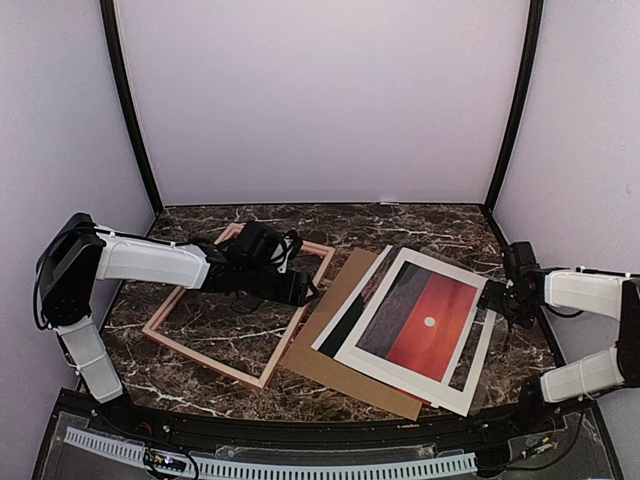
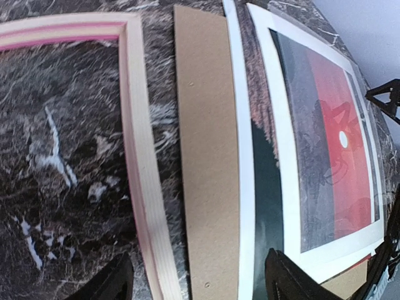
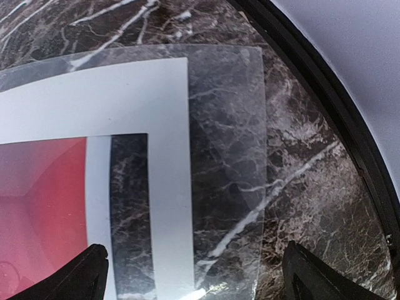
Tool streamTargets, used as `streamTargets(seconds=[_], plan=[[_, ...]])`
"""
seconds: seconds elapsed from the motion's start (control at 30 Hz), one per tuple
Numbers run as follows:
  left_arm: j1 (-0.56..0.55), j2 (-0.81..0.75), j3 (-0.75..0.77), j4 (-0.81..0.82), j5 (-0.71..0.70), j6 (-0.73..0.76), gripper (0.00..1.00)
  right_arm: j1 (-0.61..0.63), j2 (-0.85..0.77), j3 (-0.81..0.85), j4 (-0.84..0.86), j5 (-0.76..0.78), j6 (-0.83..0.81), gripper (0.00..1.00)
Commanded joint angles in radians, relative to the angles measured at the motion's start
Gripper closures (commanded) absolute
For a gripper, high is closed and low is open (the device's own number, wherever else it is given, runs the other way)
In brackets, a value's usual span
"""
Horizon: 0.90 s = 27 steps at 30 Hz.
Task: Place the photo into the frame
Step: Move the frame body to the center of the board, then pick up the glass panel from the mat board.
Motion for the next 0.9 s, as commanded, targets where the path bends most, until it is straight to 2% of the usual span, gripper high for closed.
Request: streamTargets(seconds=[0.0, 0.3, 0.57, 0.87], plan=[[-0.034, 0.001, 0.074, -0.014, 0.044, 0.110, 0.25, -0.038, -0.020, -0.038, 0.022, -0.041, 0.021, 0.01], [-0.132, 0.150, 0.236, -0.010, 0.191, 0.116, 0.26, -0.077, 0.009, -0.056, 0.076, -0.139, -0.009, 0.01], [-0.211, 0.292, 0.340, 0.003, 0.230, 0.039, 0.26, -0.081, 0.043, -0.086, 0.158, -0.250, -0.030, 0.02], [-0.217, 0.343, 0.368, 0.018, 0.145, -0.047, 0.27, -0.079, 0.147, -0.062, 0.266, -0.462, -0.080, 0.08]])
